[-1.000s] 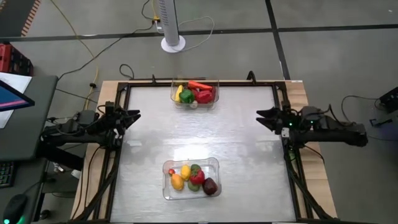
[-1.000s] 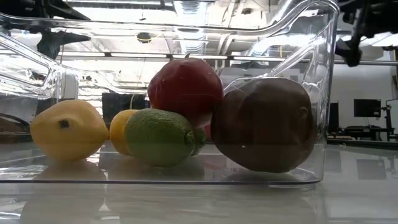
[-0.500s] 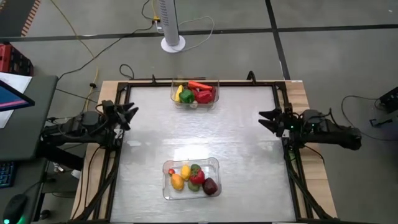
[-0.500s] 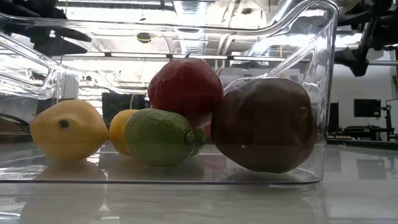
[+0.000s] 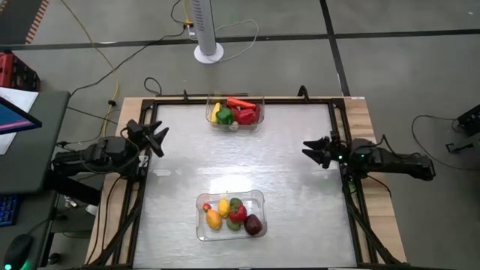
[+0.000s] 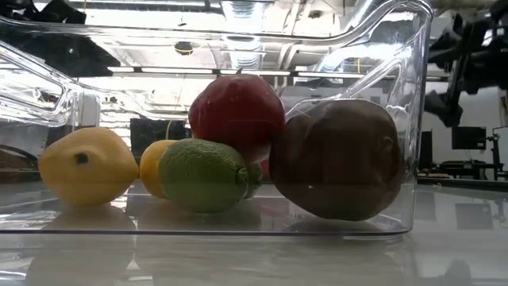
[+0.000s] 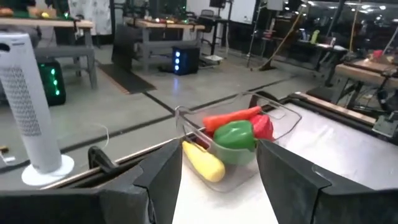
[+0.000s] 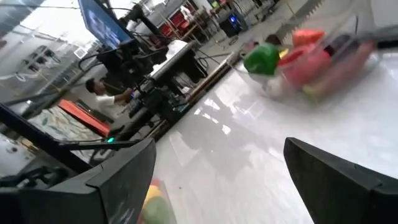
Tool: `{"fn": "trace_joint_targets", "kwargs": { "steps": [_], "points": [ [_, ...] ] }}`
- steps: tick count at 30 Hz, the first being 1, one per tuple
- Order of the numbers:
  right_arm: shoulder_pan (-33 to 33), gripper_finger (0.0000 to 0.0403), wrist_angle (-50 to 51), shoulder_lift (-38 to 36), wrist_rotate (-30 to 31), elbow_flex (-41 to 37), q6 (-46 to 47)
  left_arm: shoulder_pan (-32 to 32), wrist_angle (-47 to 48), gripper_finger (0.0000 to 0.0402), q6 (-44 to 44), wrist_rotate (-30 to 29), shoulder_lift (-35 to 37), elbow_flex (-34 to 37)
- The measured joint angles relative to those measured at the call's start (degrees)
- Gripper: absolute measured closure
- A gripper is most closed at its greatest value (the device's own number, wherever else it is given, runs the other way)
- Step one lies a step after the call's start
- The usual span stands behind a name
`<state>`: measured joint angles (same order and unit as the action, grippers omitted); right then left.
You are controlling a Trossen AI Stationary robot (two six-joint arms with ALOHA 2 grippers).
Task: Sort produce into baskets
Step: Return to Home Position
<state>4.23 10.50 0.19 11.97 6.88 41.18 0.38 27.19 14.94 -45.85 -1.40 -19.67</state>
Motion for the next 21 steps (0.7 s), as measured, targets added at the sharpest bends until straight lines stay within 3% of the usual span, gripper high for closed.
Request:
{"fn": "trace_joint_targets", "kwargs": {
  "steps": [5,10,21],
  "points": [
    [0.04,0.0024,2.78,0.05,0.12,-1.7,4.85,0.0,-1.16,0.0208,2.0,2.04,-0.08,2.87],
    [0.07,0.0024,8.71,0.04,-0.61,1.35,1.12,0.0,3.32,0.0208,3.71,4.67,-0.08,3.11],
    [0.42,0.0024,10.52,0.01,-0.81,2.44,0.95,0.0,11.66,0.0208,4.01,4.81,-0.08,3.09]
  ]
}}
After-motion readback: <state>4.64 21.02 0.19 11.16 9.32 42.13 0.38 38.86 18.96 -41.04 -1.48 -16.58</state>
